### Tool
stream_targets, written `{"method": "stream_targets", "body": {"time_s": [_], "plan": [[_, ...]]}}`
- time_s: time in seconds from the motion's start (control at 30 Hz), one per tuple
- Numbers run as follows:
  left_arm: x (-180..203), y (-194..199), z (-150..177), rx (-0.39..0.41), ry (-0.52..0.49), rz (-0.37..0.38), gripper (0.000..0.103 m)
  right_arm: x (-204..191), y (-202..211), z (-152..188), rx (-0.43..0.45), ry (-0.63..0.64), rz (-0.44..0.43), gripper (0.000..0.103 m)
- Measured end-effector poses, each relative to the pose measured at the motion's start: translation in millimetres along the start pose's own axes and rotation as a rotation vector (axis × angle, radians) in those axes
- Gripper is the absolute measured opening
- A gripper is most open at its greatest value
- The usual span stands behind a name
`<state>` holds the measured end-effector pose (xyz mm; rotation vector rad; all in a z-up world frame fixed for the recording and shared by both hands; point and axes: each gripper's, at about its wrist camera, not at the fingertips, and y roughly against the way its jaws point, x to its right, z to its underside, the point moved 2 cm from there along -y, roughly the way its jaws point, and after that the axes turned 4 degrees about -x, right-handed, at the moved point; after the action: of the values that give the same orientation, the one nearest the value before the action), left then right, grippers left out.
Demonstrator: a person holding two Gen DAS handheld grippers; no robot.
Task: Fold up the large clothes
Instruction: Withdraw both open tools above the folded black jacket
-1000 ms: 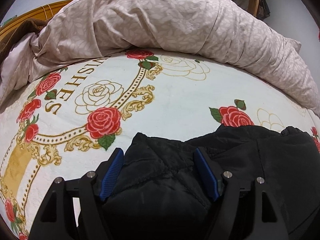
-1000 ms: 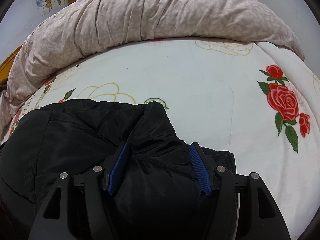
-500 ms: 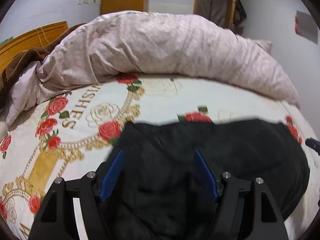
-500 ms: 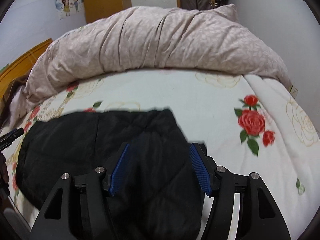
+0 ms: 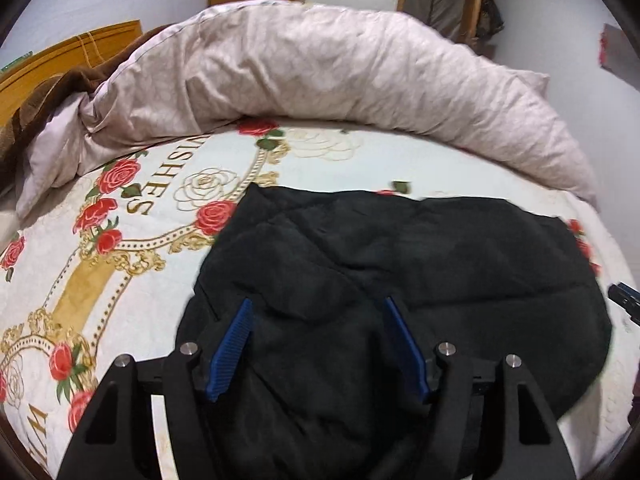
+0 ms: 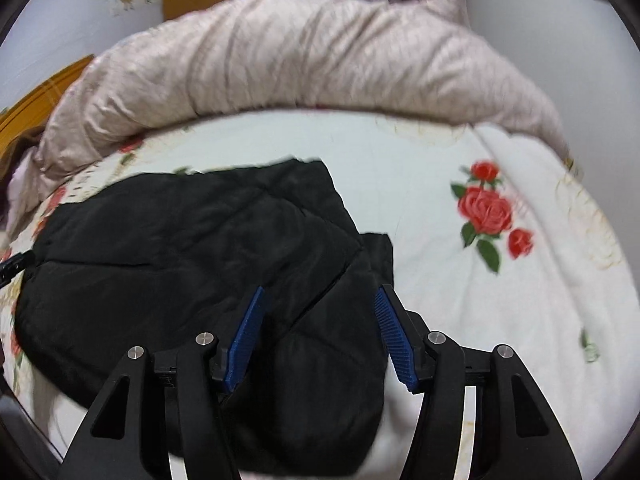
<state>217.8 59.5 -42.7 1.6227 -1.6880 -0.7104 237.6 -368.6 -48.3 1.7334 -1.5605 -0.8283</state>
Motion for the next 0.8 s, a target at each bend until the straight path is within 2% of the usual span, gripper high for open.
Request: {"method": "stream_targets", "body": {"time_s": [0.13, 0.23, 0.4, 0.57, 0.8], "plan": [[26.9, 4.2, 27.4, -0.037, -0.067, 0.039, 0.070, -7.2, -8.8, 22.9, -0.065, -0.010, -0.035, 0.058], [32.6, -13.0, 40.2, -0.083, -0.050, 0.039, 0.071, -8.3, -30.9, 37.9, -0.130, -0.014, -0.024, 0.058], [30.0, -12.2, 34.8, -0.100, -0.017, 0.033, 0.072, -10.7, -21.8, 32.8, -0.120, -0.007, -0.016, 0.058], [25.1, 14.3, 34.1, -0.071, -0.016, 0.007, 0.072, -11.0, 3.3, 35.0, -0.082, -0.014, -0.036, 0.058], [3.4, 43.4, 48.4, -0.063, 0.008, -0.045, 0.072, -13.0, 23.8, 50.0, -0.076, -0.023, -0.040, 0.058]]}}
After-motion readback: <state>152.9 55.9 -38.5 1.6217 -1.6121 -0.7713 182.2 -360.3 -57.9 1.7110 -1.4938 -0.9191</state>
